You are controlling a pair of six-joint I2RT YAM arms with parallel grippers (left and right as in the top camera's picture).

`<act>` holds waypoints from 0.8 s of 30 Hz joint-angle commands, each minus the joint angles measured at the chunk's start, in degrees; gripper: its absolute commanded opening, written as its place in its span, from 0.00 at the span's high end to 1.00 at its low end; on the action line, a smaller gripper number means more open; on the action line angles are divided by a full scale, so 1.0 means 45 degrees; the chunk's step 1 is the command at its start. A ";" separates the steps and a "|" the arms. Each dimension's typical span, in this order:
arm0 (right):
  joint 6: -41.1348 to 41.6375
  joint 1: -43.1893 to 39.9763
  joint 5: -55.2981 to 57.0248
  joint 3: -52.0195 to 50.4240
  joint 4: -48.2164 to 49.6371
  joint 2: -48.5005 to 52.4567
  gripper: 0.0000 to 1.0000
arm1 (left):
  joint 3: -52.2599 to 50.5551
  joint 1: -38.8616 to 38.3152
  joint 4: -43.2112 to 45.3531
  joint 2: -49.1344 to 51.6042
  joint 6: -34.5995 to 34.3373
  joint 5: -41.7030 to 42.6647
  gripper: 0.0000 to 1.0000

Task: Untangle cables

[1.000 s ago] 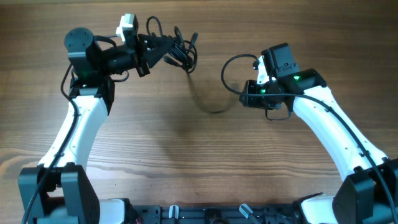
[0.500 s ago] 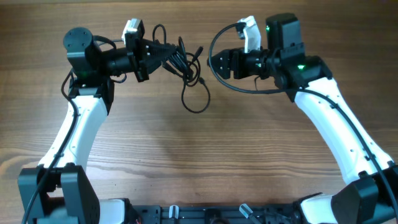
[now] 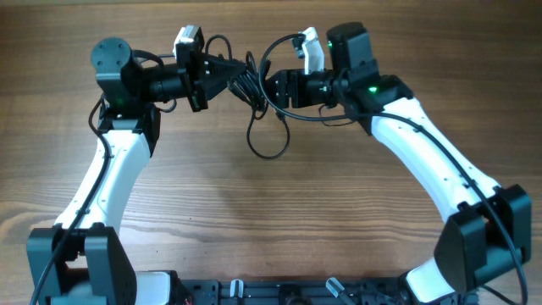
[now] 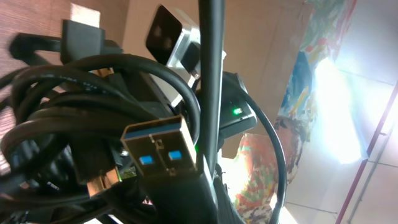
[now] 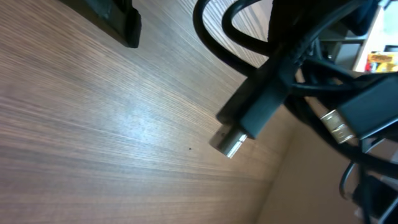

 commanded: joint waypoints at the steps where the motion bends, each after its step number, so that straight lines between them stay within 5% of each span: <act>1: 0.0797 0.0408 0.0330 0.0170 0.0219 0.0685 0.39 | 0.0379 -0.0238 0.0097 -0.0374 -0.0267 0.0340 0.96; 5: 0.1161 0.0481 0.0889 0.0165 0.0175 0.0729 0.61 | 0.0379 -0.0238 0.0097 -0.0374 -0.0165 0.0311 0.96; 10: 0.1219 0.0481 0.1015 0.0165 -0.0301 0.0729 0.74 | 0.0379 -0.0233 0.0087 -0.0374 0.0510 0.0194 0.96; 24: -0.0345 -0.0437 0.3181 0.0165 -0.4629 0.0729 0.83 | 0.0379 -0.0233 0.0087 -0.0374 0.0801 0.0194 0.96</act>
